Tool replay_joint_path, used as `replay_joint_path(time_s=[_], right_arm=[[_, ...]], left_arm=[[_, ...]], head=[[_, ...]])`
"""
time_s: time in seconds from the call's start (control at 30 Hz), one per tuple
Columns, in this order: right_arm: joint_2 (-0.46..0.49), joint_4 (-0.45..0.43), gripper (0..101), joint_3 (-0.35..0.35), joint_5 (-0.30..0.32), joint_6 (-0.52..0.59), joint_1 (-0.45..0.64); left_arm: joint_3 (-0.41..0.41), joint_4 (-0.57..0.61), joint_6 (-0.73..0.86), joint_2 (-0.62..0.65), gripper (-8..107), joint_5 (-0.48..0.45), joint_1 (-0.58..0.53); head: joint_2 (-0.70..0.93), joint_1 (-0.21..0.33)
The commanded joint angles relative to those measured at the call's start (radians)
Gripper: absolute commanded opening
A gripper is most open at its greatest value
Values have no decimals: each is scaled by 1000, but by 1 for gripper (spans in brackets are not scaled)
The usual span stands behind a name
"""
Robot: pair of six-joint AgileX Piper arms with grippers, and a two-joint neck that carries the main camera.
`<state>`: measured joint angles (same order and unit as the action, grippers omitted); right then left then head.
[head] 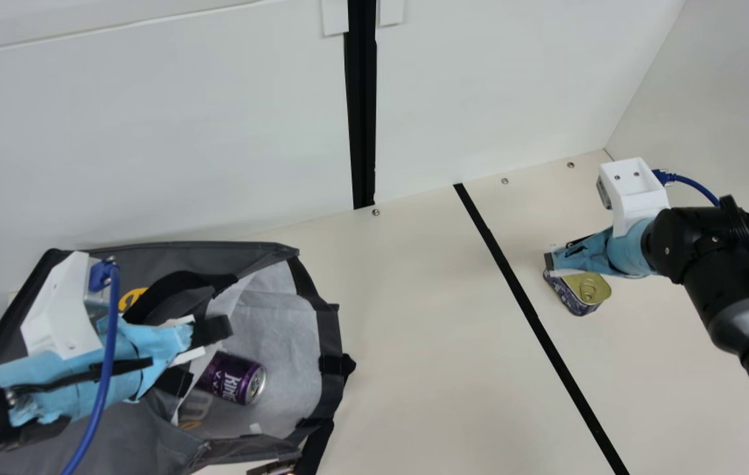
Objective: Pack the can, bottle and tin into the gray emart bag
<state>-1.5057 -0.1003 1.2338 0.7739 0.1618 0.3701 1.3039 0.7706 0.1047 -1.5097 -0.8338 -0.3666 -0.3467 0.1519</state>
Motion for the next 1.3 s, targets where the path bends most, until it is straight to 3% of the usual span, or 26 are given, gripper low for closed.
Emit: replay_joint_path(time_s=[0.0,0.7,1.27], right_arm=[[-14,8,91,2,-3,12,4],[-170,98,91,14,-51,136,56],[-303,132,91,53,-75,175,64]], left_arm=[[0,0,0,0,10,0,0],[0,0,0,0,10,0,0],[0,0,0,0,10,0,0]], head=[[-2,23],[-2,23],[-2,23]])
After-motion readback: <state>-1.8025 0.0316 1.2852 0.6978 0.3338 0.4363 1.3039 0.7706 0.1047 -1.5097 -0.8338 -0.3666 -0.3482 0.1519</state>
